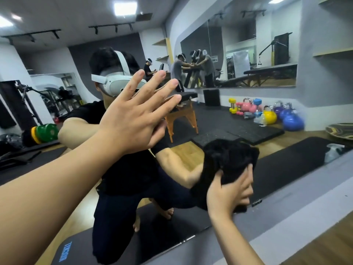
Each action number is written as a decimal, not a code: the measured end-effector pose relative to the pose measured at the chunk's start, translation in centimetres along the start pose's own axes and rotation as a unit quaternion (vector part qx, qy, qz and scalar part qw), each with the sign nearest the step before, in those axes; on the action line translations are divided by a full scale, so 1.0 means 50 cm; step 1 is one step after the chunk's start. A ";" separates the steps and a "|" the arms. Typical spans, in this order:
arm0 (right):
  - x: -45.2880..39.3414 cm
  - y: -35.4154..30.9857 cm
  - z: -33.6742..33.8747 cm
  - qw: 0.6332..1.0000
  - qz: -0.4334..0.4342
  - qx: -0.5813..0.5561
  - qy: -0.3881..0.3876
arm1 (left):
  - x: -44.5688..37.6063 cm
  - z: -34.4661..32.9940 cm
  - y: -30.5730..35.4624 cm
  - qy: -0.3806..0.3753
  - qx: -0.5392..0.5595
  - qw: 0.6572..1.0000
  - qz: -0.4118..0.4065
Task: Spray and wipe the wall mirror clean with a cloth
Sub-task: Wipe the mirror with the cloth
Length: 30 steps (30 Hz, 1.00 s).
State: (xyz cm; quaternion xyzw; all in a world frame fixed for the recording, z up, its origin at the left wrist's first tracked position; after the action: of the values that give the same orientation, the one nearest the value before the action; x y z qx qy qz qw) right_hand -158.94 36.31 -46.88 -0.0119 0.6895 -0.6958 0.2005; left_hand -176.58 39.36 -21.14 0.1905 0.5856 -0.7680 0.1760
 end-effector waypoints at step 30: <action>-0.112 -0.256 0.026 0.996 0.079 -0.015 0.036 | -0.003 0.008 0.003 0.001 -0.005 1.000 -0.001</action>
State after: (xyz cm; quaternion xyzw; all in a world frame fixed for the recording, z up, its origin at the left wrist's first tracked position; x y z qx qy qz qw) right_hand -156.78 36.32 -33.04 0.0640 0.7056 -0.6673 0.2298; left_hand -176.38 38.96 -21.11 0.1895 0.5900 -0.7649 0.1757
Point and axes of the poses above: each hand's wrist, its own x-axis away from the middle knuckle, its own z-axis out of the back of the hand, y = z × x, the point moved 9 cm from there along -x, towards the middle knuckle, and after that the axes turned 7 degrees about -y, right-handed, at the moved point
